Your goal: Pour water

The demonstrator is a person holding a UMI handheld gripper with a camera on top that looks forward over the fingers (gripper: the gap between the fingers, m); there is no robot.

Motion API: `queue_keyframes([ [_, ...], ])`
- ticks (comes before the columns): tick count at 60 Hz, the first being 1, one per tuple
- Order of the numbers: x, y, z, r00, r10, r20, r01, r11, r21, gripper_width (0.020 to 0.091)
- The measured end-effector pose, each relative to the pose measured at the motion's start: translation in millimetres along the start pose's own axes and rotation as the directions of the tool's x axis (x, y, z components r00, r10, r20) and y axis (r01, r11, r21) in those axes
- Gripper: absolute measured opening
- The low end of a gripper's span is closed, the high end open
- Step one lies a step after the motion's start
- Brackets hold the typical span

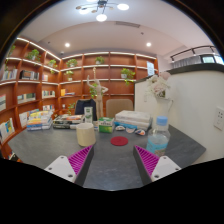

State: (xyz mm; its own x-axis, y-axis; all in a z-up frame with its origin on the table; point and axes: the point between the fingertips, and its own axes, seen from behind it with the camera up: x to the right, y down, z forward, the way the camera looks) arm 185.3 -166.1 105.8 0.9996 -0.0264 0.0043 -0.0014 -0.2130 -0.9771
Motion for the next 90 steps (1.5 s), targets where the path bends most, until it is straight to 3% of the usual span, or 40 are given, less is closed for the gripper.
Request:
queue_keyframes([
  [17, 127.1, 34.6, -3.6, 0.98, -0.01, -0.198, 0.008, 1.0, -0.012, 0.0802],
  [35, 142.0, 19.1, 63.9, 0.993, -0.034, -0.116, 0.038, 0.999, 0.037, 0.0803],
  [39, 136.7, 16.7, 73.4, 0.994, -0.045, -0.097, 0.049, 0.998, 0.047, 0.0738],
  [45, 134.8, 16.0, 84.7, 0.996, -0.038, -0.08, 0.042, 0.998, 0.052, 0.049],
  [52, 133.7, 14.2, 85.8, 0.998, -0.022, -0.066, 0.027, 0.997, 0.076, 0.0432],
  [55, 136.2, 13.3, 86.7, 0.998, -0.022, -0.064, 0.028, 0.996, 0.088, 0.0334],
  [58, 136.1, 14.0, 86.1, 0.997, -0.026, -0.071, 0.032, 0.996, 0.082, 0.0296],
  [74, 136.3, 12.1, 89.3, 0.992, -0.069, -0.106, 0.076, 0.995, 0.058, 0.0294],
  [82, 133.5, 8.4, 105.1, 0.955, -0.267, -0.13, 0.266, 0.964, -0.026, 0.0298],
  [90, 113.1, -21.5, 134.5, 0.842, -0.522, -0.135, 0.522, 0.852, -0.036, 0.0297],
])
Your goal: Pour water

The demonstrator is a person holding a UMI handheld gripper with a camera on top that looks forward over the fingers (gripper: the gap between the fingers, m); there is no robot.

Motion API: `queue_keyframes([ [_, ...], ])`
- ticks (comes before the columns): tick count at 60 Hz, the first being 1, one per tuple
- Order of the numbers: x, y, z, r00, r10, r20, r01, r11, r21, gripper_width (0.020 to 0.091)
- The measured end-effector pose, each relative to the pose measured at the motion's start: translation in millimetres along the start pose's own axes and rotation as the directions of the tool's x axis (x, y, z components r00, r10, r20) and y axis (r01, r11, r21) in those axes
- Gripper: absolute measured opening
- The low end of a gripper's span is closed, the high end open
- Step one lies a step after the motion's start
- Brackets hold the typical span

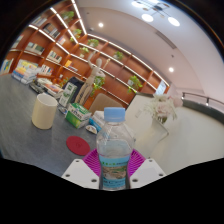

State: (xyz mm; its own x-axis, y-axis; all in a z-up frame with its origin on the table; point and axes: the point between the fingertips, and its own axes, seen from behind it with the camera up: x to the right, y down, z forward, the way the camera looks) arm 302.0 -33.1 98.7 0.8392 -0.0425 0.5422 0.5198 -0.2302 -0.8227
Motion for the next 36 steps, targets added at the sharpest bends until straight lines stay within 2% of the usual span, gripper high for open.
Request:
queue_keyframes([
  [9, -20.8, -61.0, 26.8, 0.935, -0.353, -0.018, 0.353, 0.935, 0.04, 0.0296],
  [20, -52.3, -124.8, 50.9, 0.615, -0.778, -0.128, 0.788, 0.61, 0.079, 0.0296],
  [28, -69.4, -152.3, 63.0, 0.329, -0.919, -0.217, 0.944, 0.324, 0.06, 0.0294],
  [36, -90.0, -163.5, 73.1, 0.075, -0.961, -0.266, 0.997, 0.069, 0.032, 0.0295],
])
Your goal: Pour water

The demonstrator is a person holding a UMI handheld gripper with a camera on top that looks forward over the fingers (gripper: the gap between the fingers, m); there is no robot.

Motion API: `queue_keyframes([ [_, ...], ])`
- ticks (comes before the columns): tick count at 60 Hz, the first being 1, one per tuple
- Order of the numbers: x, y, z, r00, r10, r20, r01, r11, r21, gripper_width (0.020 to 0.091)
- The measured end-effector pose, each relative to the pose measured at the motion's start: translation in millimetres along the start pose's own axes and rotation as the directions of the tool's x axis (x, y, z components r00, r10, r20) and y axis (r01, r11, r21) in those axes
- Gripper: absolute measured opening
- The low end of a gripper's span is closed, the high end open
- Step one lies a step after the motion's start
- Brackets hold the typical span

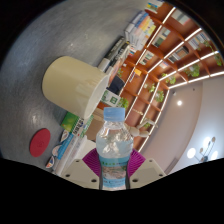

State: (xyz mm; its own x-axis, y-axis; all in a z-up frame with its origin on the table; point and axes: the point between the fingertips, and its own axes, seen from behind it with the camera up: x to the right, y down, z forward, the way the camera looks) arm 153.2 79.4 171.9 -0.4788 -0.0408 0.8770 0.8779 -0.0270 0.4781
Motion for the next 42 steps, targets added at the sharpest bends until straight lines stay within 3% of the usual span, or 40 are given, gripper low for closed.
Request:
queue_keyframes([
  [12, -3.3, -4.4, 10.6, 0.982, -0.19, -0.01, 0.19, 0.982, -0.008, 0.0294],
  [22, -5.8, -2.7, 8.1, 0.994, -0.11, 0.006, 0.11, 0.994, -0.008, 0.0295],
  [31, -2.2, 5.3, -6.5, 0.928, 0.365, 0.077, -0.366, 0.931, -0.008, 0.0297],
  [37, -5.5, 12.5, -22.0, 0.649, 0.747, 0.145, -0.746, 0.662, -0.07, 0.0296],
  [42, -7.7, 17.7, -25.5, 0.34, 0.921, 0.19, -0.927, 0.362, -0.093, 0.0319],
])
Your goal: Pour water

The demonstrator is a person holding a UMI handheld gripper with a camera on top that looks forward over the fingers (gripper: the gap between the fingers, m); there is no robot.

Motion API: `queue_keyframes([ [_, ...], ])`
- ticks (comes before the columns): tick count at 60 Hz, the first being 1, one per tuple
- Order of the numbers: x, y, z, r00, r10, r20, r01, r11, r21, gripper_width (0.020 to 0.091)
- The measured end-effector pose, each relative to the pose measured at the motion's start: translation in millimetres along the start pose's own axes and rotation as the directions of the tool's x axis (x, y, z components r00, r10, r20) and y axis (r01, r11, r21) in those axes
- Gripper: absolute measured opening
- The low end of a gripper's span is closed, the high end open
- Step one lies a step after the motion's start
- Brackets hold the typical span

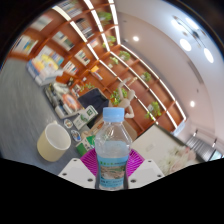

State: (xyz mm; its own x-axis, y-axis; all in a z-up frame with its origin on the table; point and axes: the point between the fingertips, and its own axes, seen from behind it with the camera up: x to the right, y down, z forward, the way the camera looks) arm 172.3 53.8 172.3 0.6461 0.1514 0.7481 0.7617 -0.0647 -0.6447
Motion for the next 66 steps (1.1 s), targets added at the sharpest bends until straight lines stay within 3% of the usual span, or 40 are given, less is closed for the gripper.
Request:
queue_keyframes([
  [8, 4.1, 12.1, -1.8, 0.876, 0.473, 0.089, -0.477, 0.879, 0.027, 0.0319],
  [18, -0.4, 40.2, 14.0, 0.662, 0.734, 0.155, -0.742, 0.67, -0.003, 0.0318],
  [37, -50.0, 93.3, 43.8, 0.662, 0.733, 0.158, -0.73, 0.678, -0.082, 0.0315],
  [39, -47.0, 91.2, 42.5, 0.664, 0.732, 0.153, -0.734, 0.677, -0.055, 0.0337],
  [52, -45.4, 94.5, 39.9, 0.664, 0.734, 0.14, -0.734, 0.676, -0.066, 0.0336],
  [61, -42.8, 96.2, 41.4, 0.646, 0.754, 0.121, -0.752, 0.656, -0.064, 0.0468],
  [63, -46.4, 98.2, 40.9, 0.64, 0.759, 0.122, -0.755, 0.65, -0.086, 0.0478],
  [66, -53.7, 101.3, 38.2, 0.619, 0.775, 0.126, -0.763, 0.632, -0.136, 0.0549],
])
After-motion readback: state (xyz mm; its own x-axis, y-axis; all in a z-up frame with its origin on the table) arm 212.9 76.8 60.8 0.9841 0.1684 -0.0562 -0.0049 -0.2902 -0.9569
